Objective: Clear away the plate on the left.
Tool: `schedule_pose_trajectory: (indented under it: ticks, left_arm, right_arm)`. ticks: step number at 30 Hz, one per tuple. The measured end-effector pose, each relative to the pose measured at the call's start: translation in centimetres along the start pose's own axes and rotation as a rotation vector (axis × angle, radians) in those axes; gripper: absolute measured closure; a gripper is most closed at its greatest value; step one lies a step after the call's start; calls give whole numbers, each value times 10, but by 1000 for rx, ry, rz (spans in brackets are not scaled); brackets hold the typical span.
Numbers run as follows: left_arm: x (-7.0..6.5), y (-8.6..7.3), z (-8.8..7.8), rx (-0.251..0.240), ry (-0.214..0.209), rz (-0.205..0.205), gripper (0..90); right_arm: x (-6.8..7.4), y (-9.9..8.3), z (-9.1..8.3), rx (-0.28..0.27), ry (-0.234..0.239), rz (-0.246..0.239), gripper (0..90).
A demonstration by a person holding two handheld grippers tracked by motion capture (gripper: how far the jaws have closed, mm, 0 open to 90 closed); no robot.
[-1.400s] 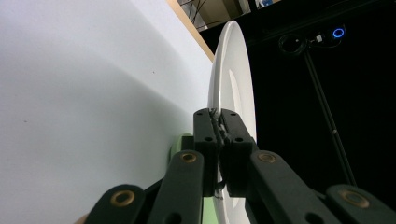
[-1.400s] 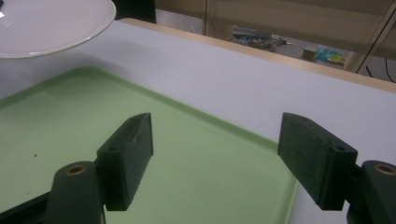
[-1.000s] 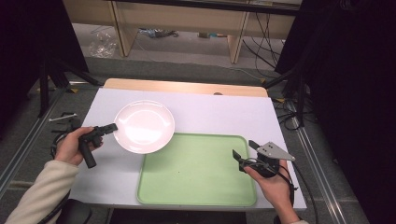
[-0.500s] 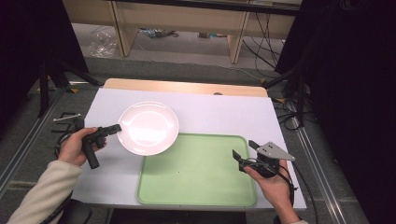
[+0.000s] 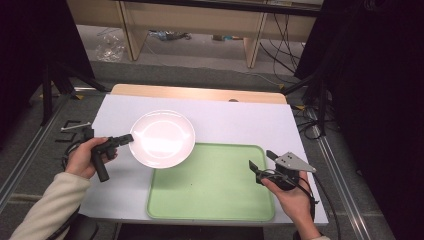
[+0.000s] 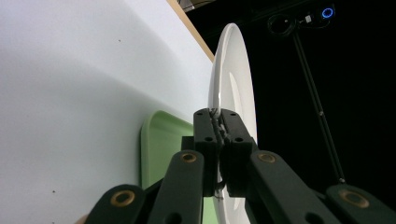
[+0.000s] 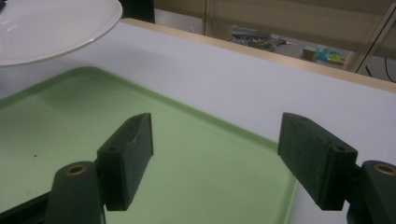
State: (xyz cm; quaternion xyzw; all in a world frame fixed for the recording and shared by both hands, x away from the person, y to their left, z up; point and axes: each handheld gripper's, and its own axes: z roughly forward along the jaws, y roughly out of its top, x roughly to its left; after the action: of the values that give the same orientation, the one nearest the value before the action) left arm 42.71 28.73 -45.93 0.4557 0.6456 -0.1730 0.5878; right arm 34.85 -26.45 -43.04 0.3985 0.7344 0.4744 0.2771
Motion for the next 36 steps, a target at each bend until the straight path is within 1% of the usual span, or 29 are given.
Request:
schedule_pose_trajectory:
  ticks: [1, 2, 4, 5, 7, 8, 10, 11, 14, 15, 17, 18, 19, 20, 21, 22, 23, 25, 26, 28, 29, 32, 33, 34, 35, 36]
  left_arm:
    - [0, 0, 0, 3, -1, 0, 862]
    - [0, -1, 2, -11, -14, -1, 862]
    - [0, -2, 2, -8, -15, 2, 862]
    - [-1, -2, 3, -8, -17, 2, 861]
    - [-2, -3, 3, 6, -3, 1, 861]
    - [-2, -3, 3, 12, -2, 3, 861]
    - [-3, -4, 5, 16, -10, 6, 862]
    - [-2, -5, 6, 3, -29, 7, 862]
    - [-3, -6, 8, 8, -30, 9, 862]
    - [-5, -7, 8, 27, -12, 11, 861]
    - [-5, -7, 8, 27, -16, 12, 861]
    - [-5, -8, 9, 25, -10, 7, 861]
    - [-5, -9, 10, 16, -25, 7, 861]
    - [-5, -9, 11, 17, -28, 8, 862]
    - [-5, -10, 11, 19, -27, 6, 862]
    - [-6, -9, 11, 38, -11, 11, 862]
    - [-6, -10, 12, 41, -10, 11, 862]
    - [-6, -10, 13, 43, -14, 14, 862]
    - [-6, -12, 15, 31, -29, 18, 861]
    - [-6, -12, 15, 32, -29, 15, 861]
    - [-7, -12, 14, 50, -8, 12, 861]
    - [-8, -13, 16, 57, -9, 13, 861]
    - [-8, -15, 18, 41, -22, 12, 861]
    - [-8, -15, 18, 45, -25, 15, 861]
    - [-9, -15, 19, 57, -10, 11, 861]
    - [-9, -16, 19, 63, -4, 8, 861]
  right_arm:
    - [0, 0, 0, 0, 0, 0, 275]
    - [0, 0, 0, -1, -1, 0, 275]
    - [0, 0, 1, -8, -3, 2, 275]
    - [0, 0, 0, 0, -1, 0, 275]
    - [0, 0, 1, -8, -3, -1, 275]
    - [0, 0, 1, -7, -1, 1, 275]
    - [0, 0, 0, -9, -2, 1, 274]
    - [0, 0, 0, -8, -2, 1, 275]
    - [0, 0, 0, -1, 1, 1, 275]
    - [0, 0, 0, -1, 1, 1, 275]
    - [0, 0, 0, -1, 1, 1, 275]
    - [0, 0, 0, -1, 0, 1, 275]
    - [0, 0, 0, -1, 0, 1, 275]
    - [0, 0, 0, -2, 0, 2, 275]
    - [0, 0, 0, -1, 1, 1, 275]
    - [0, 0, 0, -1, 1, 1, 275]
    - [0, 0, 0, 0, -1, 1, 275]
    - [0, 0, 1, -7, -4, 0, 275]
    - [0, 0, 1, -9, -3, 1, 275]
    - [0, 0, 0, -7, -1, 2, 275]
    - [0, 0, 1, -7, -4, 2, 275]
    - [0, 0, 0, -2, -1, 1, 275]
    - [0, 0, 0, 1, 0, 1, 275]
    - [0, 0, 1, -6, -4, 2, 275]
    - [0, 0, 1, -6, -4, 1, 275]
    - [0, 0, 1, -5, -3, 2, 275]
